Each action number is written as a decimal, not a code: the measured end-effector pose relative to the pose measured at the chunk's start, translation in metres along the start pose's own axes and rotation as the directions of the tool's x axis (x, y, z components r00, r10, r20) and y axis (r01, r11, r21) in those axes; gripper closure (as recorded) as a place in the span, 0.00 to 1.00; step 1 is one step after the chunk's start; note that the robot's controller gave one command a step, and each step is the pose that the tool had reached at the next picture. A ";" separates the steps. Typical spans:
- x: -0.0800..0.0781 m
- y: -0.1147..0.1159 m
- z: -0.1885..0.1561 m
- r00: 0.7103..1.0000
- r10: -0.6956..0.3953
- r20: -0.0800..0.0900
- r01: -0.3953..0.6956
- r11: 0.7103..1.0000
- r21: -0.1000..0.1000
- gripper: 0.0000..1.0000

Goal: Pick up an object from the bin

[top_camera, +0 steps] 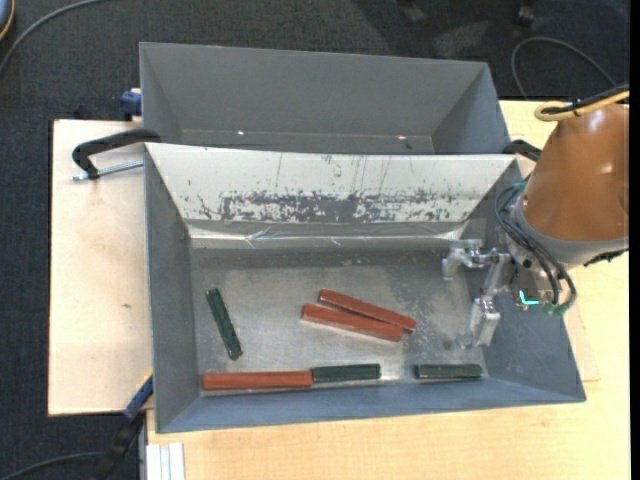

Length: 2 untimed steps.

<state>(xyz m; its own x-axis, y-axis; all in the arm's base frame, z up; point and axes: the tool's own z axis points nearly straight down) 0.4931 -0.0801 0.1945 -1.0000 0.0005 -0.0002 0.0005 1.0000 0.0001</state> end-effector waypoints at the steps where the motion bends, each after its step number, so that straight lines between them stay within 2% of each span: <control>1: -0.023 0.102 0.128 0.999 -0.046 -0.005 0.046 0.999 -0.005 0.00; 2: -0.022 0.114 0.093 0.999 0.041 0.007 -0.041 0.999 -0.002 0.00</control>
Offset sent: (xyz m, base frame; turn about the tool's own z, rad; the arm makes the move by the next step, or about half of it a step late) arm 0.0233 0.0966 -0.1245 -0.0395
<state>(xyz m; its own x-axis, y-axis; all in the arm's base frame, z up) 0.5147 0.0343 0.1018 -0.9991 0.0415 -0.0069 0.0415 0.9991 0.0025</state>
